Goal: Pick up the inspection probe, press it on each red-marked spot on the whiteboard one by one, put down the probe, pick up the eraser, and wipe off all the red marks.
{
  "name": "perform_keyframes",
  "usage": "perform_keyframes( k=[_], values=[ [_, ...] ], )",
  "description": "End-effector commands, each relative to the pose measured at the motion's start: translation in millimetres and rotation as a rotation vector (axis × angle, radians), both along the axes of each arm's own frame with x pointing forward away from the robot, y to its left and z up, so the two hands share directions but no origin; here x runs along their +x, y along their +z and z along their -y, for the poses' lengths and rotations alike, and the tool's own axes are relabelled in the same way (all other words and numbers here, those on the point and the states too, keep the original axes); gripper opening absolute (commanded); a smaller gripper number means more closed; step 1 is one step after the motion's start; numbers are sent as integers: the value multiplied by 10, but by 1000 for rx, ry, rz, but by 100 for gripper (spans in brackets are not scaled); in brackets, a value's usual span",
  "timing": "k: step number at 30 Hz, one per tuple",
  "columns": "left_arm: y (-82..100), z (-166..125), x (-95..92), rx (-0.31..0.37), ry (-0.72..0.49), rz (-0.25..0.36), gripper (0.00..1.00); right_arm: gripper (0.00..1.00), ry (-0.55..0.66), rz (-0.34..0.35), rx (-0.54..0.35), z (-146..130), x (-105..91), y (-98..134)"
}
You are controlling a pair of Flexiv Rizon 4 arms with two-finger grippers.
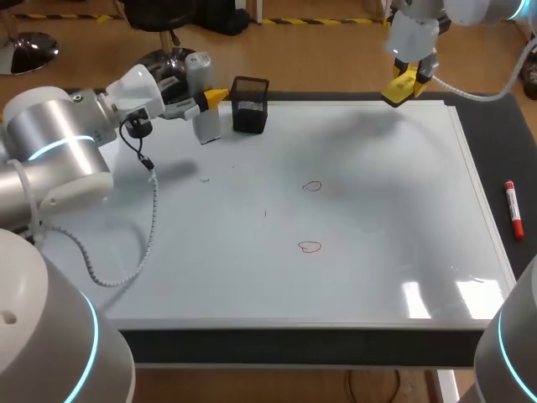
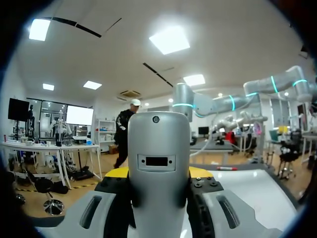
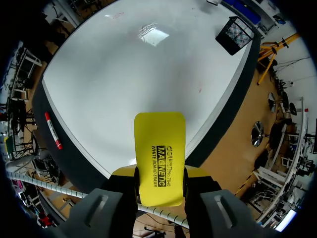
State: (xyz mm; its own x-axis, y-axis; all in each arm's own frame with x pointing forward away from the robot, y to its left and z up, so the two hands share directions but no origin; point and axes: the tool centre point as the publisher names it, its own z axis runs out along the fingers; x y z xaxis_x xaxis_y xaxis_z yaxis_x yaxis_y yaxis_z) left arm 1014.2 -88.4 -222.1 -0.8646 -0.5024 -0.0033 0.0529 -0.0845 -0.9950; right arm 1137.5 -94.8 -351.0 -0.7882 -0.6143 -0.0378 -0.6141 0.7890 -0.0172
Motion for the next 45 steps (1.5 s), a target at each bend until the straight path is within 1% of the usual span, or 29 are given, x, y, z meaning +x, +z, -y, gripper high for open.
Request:
perform_keyframes(
  k=[1, 3, 4, 5, 9, 15, 19, 21, 26, 28, 31, 32, 33, 34, 35, 37, 38, 44, 45],
  values=[
    [7, 15, -2, -1, 7, 2, 0, 0, 37, -2, -26, -170, -18, 53],
    [7, 15, -2, -1, 7, 2, 0, 0, 56, 3, -23, -311, -118, 109],
    [7, 15, -2, -1, 7, 2, 0, 0, 78, 3, -25, -376, -145, 118],
    [7, 15, -2, -1, 7, 2, 0, 0, 95, 5, -30, -383, -127, 99],
    [7, 15, -2, -1, 7, 2, 0, 0, 167, 3, -33, -606, -265, 126],
    [7, 15, -2, -1, 7, 2, 0, 0, 263, 13, -13, -971, -510, 157],
    [7, 15, -2, -1, 7, 2, 0, 0, 317, 20, -10, -1247, -706, 159],
    [7, 15, -2, -1, 7, 2, 0, 0, 356, 19, -35, -1384, -795, 138],
    [7, 15, -2, -1, 7, 2, 0, 0, 412, 23, -18, -1698, -1016, 113],
    [7, 15, -2, -1, 7, 2, 0, 0, 430, 25, 1, -1819, -1105, 91],
    [7, 15, -2, -1, 7, 2, 0, 0, 466, 19, 2, -1996, -1236, 33],
    [7, 15, -2, -1, 7, 2, 0, 0, 474, 16, 20, -2057, -1291, 15],
    [7, 15, -2, -1, 7, 2, 0, 0, 486, 14, 8, -2114, -1344, -1],
    [7, 15, -2, -1, 7, 2, 0, 0, 494, 12, 3, -2163, -1392, -19],
    [7, 15, -2, -1, 7, 2, 0, 0, 498, 9, 22, -2209, -1441, -35],
    [7, 15, -2, -1, 7, 2, 0, 0, 513, 10, 4, -2299, -1550, -60],
    [7, 15, -2, -1, 7, 2, 0, 0, 518, 6, 19, -2336, -1599, -71],
    [7, 15, -2, -1, 7, 2, 0, 0, 536, -3, 18, -2510, -1852, -130],
    [7, 15, -2, -1, 7, 2, 0, 0, 542, -9, 29, -2534, -1891, -137]
  ],
)
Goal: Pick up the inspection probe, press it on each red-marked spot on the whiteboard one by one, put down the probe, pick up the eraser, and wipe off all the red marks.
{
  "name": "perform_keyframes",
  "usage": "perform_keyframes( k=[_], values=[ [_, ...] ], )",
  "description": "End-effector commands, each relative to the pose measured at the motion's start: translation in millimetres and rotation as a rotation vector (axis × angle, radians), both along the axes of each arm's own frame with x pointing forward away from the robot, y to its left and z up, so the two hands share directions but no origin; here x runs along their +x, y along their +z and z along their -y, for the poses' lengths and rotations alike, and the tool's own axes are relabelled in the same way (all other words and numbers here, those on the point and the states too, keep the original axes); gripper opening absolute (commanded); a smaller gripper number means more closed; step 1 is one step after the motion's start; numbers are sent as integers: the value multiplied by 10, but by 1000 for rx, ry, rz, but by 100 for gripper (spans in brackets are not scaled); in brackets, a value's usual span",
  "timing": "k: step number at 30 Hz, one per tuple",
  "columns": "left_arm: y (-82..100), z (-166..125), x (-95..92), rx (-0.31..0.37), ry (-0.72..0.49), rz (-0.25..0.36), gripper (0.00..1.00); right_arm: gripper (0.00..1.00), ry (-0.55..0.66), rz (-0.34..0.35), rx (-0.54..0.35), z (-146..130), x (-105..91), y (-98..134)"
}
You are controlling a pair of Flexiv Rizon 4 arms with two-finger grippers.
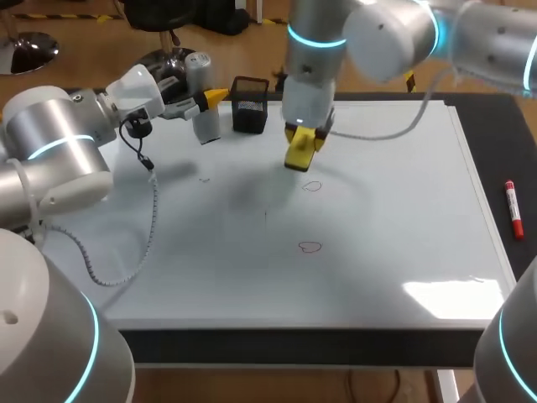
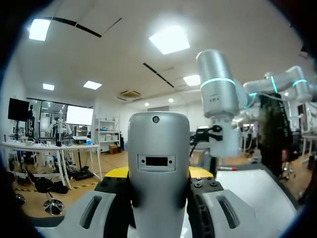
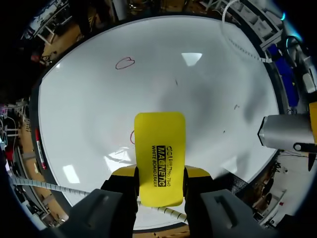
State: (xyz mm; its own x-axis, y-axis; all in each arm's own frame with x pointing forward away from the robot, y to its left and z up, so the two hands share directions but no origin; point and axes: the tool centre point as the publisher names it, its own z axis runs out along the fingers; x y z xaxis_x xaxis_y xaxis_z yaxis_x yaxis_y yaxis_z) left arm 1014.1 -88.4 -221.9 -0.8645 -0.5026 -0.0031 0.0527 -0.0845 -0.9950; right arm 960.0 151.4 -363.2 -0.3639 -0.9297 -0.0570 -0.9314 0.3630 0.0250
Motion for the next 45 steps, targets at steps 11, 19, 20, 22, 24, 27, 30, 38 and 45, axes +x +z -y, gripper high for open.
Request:
perform_keyframes(
  k=[11, 19, 20, 22, 24, 27, 30, 38, 45],
  values=[
    [5, 15, -1, -1, 6, 2, 0, 0, 46, -33, -27, -242, -471, -281],
    [5, 15, -1, -1, 6, 2, 0, 0, 83, -51, -28, -261, -575, -449],
    [5, 15, -1, -1, 6, 2, 0, 0, 98, -43, -42, -266, -578, -466],
    [5, 15, -1, -1, 6, 2, 0, 0, 98, -46, -36, -267, -578, -498],
    [5, 15, -1, -1, 6, 2, 0, 0, 102, -47, -36, -254, -567, -525],
    [5, 15, -1, -1, 6, 2, 0, 0, 106, -46, -36, -223, -538, -563],
    [5, 15, -1, -1, 6, 2, 0, 0, 108, -51, -37, -197, -518, -586],
    [5, 15, -1, -1, 6, 2, 0, 0, 117, -67, -38, -165, -486, -643],
    [5, 15, -1, -1, 6, 2, 0, 0, 123, -74, -41, -146, -472, -681]
  ],
)
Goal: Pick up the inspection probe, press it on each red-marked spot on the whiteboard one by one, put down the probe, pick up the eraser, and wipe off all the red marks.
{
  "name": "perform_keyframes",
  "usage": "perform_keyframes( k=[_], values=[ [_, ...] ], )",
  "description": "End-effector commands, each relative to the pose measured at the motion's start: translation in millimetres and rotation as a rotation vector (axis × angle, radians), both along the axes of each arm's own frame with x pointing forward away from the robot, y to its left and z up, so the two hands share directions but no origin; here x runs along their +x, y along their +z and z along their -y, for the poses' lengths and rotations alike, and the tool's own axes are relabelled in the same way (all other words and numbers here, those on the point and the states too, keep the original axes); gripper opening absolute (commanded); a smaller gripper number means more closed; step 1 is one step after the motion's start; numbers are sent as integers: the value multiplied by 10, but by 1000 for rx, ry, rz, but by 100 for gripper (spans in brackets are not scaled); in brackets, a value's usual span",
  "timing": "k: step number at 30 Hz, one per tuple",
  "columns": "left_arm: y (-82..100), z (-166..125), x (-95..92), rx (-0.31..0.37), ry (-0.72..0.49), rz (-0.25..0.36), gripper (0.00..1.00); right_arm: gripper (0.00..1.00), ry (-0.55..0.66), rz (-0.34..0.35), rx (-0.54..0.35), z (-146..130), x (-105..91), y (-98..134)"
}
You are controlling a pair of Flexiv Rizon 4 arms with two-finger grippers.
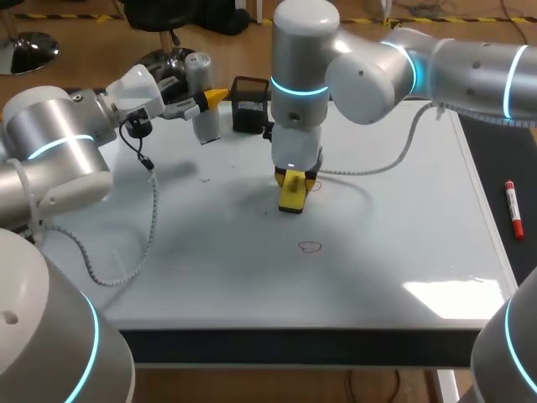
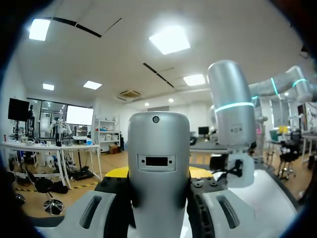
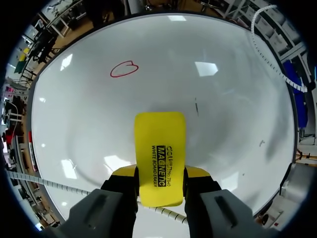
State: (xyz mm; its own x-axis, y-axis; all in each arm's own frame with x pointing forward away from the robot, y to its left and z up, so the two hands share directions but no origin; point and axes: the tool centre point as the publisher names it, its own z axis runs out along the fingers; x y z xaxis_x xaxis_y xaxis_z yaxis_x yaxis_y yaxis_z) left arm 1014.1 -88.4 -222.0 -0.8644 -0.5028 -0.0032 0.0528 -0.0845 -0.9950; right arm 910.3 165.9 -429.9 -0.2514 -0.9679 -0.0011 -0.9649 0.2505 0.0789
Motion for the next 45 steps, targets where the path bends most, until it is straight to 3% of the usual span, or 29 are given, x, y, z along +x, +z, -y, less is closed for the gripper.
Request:
perform_keyframes(
  k=[1, 13, 45],
  values=[
    [6, 15, -1, -1, 6, 2, 0, 0, 4, -9, -4, 3, 24, -22],
    [6, 15, -1, -1, 6, 2, 0, 0, -4, -31, -5, 97, 25, -106],
    [6, 15, -1, -1, 6, 2, 0, 0, -101, -68, -83, 695, -112, -221]
  ],
)
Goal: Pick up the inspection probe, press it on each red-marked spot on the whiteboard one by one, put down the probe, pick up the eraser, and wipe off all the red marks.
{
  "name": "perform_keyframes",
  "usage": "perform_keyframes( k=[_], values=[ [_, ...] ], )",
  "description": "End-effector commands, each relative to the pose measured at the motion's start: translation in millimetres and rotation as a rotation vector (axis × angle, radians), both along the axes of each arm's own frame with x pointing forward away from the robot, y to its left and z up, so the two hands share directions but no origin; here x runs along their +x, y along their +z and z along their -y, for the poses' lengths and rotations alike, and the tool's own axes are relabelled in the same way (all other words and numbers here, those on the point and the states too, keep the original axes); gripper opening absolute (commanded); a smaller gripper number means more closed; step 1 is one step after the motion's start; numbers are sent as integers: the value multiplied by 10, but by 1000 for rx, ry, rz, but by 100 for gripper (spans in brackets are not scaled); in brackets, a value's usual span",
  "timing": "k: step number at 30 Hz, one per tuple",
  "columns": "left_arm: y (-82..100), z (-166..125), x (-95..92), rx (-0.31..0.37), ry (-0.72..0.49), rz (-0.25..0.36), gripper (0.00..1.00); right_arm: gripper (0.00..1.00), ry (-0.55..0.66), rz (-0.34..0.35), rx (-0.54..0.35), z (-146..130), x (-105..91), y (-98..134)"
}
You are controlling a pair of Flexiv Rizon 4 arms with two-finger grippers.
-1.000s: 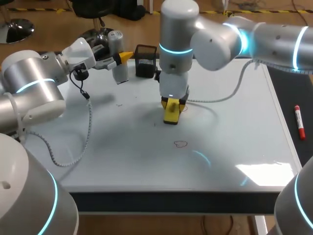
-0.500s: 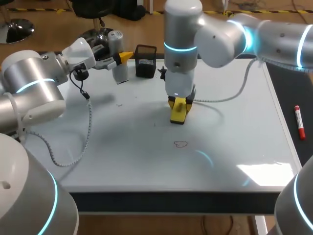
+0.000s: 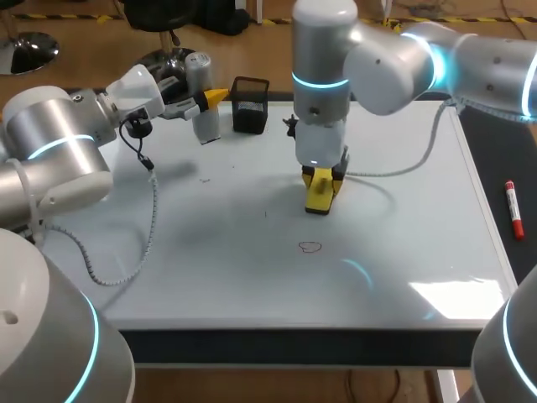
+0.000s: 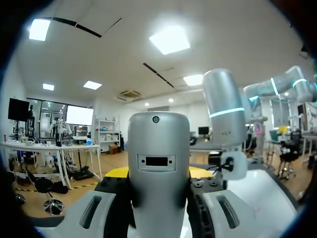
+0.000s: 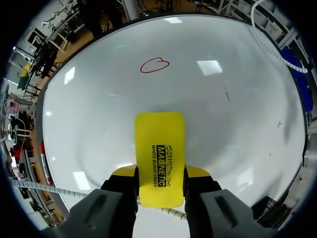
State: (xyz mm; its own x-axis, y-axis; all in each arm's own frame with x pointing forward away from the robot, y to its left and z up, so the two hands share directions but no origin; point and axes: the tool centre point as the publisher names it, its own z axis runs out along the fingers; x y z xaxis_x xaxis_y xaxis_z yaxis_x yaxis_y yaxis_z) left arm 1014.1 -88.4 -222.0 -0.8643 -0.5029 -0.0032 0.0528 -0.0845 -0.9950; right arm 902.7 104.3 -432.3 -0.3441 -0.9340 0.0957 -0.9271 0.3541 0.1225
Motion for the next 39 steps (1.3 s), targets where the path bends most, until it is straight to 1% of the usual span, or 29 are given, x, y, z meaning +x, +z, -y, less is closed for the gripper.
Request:
perform_keyframes(
  k=[1, 12, 14, 18, 21, 27, 30, 34, 39],
  values=[
    [6, 15, -1, -1, 6, 2, 0, 0, -1, 3, -5, 88, -39, -197],
    [6, 15, -1, -1, 6, 2, 0, 0, -7, 6, -9, 109, -23, -175],
    [6, 15, -1, -1, 6, 2, 0, 0, -11, 12, -3, 101, -5, -137],
    [6, 15, -1, -1, 6, 2, 0, 0, -2, 29, 1, 68, 45, 20],
    [6, 15, -1, -1, 6, 2, 0, 0, -5, 44, 3, 65, 140, 176],
    [6, 15, -1, -1, 6, 2, 0, 0, 15, 121, 9, 23, 383, 554],
    [6, 15, -1, -1, 6, 2, 0, 0, 34, 158, 15, -25, 478, 693],
    [6, 15, -1, -1, 6, 2, 0, 0, 50, 179, 23, -97, 555, 782],
    [6, 15, -1, -1, 6, 2, 0, 0, 60, 182, 36, -211, 579, 776]
  ],
)
